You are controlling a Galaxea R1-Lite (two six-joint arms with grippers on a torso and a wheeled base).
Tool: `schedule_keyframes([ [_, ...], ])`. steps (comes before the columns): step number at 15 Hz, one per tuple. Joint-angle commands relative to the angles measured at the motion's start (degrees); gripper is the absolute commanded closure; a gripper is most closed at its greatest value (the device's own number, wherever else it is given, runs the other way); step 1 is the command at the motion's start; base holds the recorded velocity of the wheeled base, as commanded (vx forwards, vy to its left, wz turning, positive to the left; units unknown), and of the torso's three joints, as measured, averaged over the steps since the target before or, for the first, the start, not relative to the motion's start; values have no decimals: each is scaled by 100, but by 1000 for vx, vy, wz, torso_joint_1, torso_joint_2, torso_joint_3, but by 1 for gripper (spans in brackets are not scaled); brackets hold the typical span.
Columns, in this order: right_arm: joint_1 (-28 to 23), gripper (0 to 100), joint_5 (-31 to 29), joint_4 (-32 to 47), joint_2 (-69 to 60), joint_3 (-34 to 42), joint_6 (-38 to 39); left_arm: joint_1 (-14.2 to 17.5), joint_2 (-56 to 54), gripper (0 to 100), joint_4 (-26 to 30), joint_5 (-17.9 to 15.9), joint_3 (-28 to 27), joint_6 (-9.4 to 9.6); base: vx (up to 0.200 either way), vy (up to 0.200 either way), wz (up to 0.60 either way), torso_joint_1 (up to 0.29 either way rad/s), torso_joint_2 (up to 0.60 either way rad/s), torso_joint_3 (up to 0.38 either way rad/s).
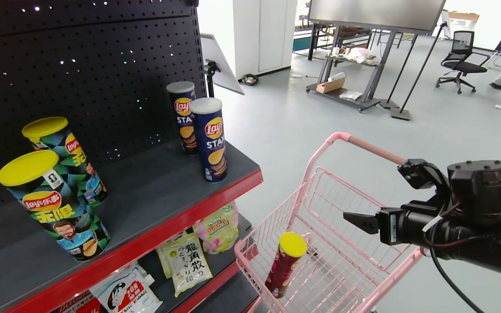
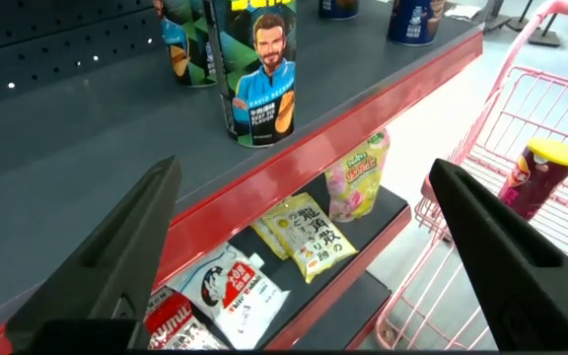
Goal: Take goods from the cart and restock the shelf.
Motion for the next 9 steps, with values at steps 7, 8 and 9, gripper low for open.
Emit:
schedule_keyframes([
  [7,347,0,-26,-5,183,149,27,2,-1,0,1,1,0,2,0,0,0,-145,352,199],
  [8,444,0,-26,-5,183,158,80,2,-1,0,1,1,0,2,0,0,0,-144,354,222],
  [9,523,0,-44,-5,183,158,150,2,-1,0,1,1,0,2,0,0,0,-144,359,217],
])
